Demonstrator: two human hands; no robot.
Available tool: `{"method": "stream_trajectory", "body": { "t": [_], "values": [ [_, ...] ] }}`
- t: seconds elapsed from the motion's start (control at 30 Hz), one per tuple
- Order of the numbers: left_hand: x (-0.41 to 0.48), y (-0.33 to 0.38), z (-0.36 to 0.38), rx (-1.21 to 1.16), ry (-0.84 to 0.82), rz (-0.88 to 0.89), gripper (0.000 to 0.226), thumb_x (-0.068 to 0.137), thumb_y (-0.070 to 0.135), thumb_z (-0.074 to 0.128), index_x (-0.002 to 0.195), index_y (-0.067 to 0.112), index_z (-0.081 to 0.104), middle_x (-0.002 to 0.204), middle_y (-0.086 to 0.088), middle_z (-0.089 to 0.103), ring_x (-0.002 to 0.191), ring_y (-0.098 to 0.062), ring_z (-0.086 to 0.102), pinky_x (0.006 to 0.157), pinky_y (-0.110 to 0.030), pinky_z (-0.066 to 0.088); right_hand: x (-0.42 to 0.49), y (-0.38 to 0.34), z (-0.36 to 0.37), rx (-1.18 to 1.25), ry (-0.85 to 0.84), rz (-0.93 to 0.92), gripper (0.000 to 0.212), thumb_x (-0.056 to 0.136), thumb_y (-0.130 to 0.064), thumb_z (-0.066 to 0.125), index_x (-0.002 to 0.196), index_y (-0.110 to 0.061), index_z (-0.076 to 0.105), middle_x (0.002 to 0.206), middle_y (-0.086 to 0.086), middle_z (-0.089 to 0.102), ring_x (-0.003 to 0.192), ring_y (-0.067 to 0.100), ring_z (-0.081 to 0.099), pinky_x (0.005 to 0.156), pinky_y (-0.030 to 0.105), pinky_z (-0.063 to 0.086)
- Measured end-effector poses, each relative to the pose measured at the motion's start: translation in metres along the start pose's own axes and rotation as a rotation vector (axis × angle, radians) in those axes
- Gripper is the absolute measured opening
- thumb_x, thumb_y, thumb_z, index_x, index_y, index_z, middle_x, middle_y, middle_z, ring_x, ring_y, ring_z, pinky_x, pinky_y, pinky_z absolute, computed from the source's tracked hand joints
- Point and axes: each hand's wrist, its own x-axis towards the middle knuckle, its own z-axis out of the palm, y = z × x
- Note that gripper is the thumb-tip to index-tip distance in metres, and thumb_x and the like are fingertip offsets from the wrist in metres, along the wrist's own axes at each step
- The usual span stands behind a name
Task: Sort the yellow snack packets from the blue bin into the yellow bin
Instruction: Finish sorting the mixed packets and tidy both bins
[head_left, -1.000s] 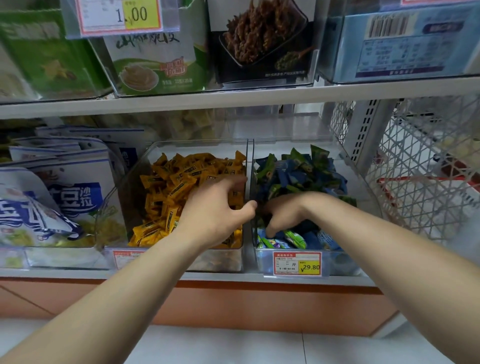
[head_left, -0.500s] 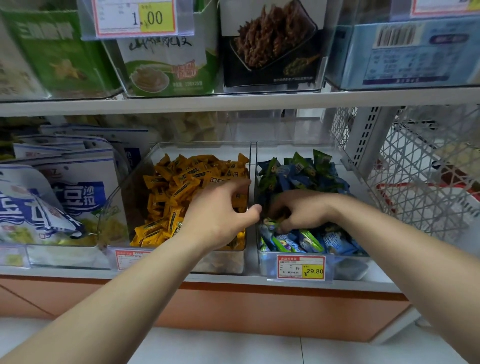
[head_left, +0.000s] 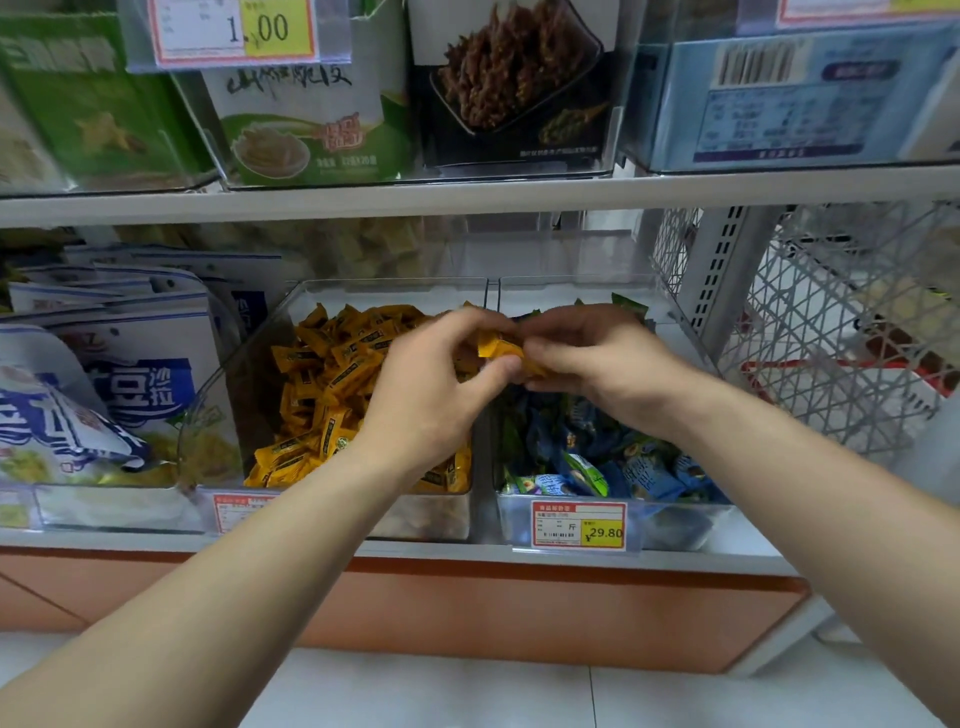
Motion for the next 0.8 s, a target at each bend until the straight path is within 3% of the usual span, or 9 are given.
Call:
{"method": "stream_trajectory", "body": {
  "t": [0.1, 0.2, 0.3, 0.43, 0.53, 0.63, 0.7, 0.8],
  "values": [
    [0.003, -0.012, -0.014, 0.048, 0.121, -0.129, 0.023, 0.086, 0.038, 0.074, 0.105, 0.036, 0.062, 0.093, 0.019, 0.066, 0.088, 0.002, 0.062, 0.078, -0.025, 0.056, 0.004, 0.004, 0.000, -0.227, 0.137, 0.007, 0.015, 0.094, -0.015, 0.064, 0.099, -0.028, 0.072, 0.097, -0.001, 0.075, 0.088, 0.016, 0.071, 0.072, 0.023, 0.057],
    [0.001, -0.033, -0.031, 0.283, 0.200, -0.255, 0.035, 0.087, 0.042, 0.070, 0.118, 0.029, 0.061, 0.111, 0.005, 0.067, 0.104, -0.018, 0.061, 0.084, -0.042, 0.055, 0.006, 0.008, -0.006, -0.602, 0.162, -0.078, 0.009, 0.094, -0.023, 0.065, 0.094, -0.030, 0.071, 0.091, -0.013, 0.072, 0.081, -0.001, 0.066, 0.070, 0.010, 0.047],
    [-0.002, -0.038, -0.033, 0.431, 0.149, -0.243, 0.049, 0.088, 0.044, 0.068, 0.133, 0.025, 0.056, 0.131, -0.002, 0.059, 0.123, -0.028, 0.050, 0.094, -0.041, 0.047, 0.007, 0.012, -0.005, -0.909, -0.057, -0.048, 0.013, 0.092, -0.031, 0.063, 0.103, -0.030, 0.071, 0.102, -0.013, 0.070, 0.094, 0.003, 0.063, 0.080, 0.019, 0.048],
    [-0.010, -0.020, -0.015, 0.314, -0.130, -0.184, 0.065, 0.081, 0.067, 0.054, 0.137, 0.035, 0.050, 0.135, 0.006, 0.059, 0.124, -0.016, 0.053, 0.098, -0.035, 0.048, 0.009, 0.026, 0.002, -1.301, -0.468, 0.272, 0.050, 0.086, -0.054, 0.061, 0.133, -0.041, 0.053, 0.127, -0.010, 0.061, 0.109, 0.015, 0.058, 0.093, 0.034, 0.051],
    [-0.019, -0.015, 0.000, 0.369, -0.284, -0.221, 0.076, 0.076, 0.074, 0.047, 0.143, 0.040, 0.039, 0.134, 0.008, 0.060, 0.124, -0.017, 0.054, 0.103, -0.043, 0.046, 0.018, 0.028, 0.002, -1.391, -0.477, 0.371, 0.076, 0.074, -0.067, 0.065, 0.142, -0.044, 0.038, 0.134, -0.007, 0.057, 0.109, 0.019, 0.057, 0.089, 0.034, 0.051],
    [-0.021, -0.015, 0.003, 0.353, -0.260, -0.251, 0.074, 0.074, 0.072, 0.048, 0.141, 0.043, 0.038, 0.130, 0.008, 0.062, 0.121, -0.018, 0.055, 0.103, -0.044, 0.045, 0.031, 0.030, 0.007, -1.571, -0.465, 0.496, 0.095, 0.068, -0.072, 0.066, 0.149, -0.035, 0.031, 0.137, -0.001, 0.056, 0.109, 0.022, 0.058, 0.074, 0.030, 0.047],
    [-0.021, -0.015, 0.003, 0.348, -0.243, -0.241, 0.072, 0.075, 0.071, 0.050, 0.140, 0.043, 0.039, 0.129, 0.008, 0.063, 0.120, -0.018, 0.057, 0.104, -0.044, 0.045, 0.037, 0.035, 0.014, -1.624, -0.555, 0.555, 0.090, 0.071, -0.070, 0.065, 0.146, -0.029, 0.040, 0.134, 0.002, 0.058, 0.102, 0.022, 0.058, 0.073, 0.029, 0.045],
    [-0.021, -0.016, 0.003, 0.346, -0.234, -0.240, 0.071, 0.075, 0.069, 0.050, 0.140, 0.044, 0.039, 0.127, 0.010, 0.064, 0.119, -0.016, 0.057, 0.104, -0.044, 0.045, 0.038, 0.044, 0.017, -1.413, -0.627, 0.610, 0.082, 0.074, -0.060, 0.072, 0.144, -0.028, 0.044, 0.136, 0.000, 0.057, 0.095, 0.016, 0.052, 0.072, 0.024, 0.042]
  ]
}}
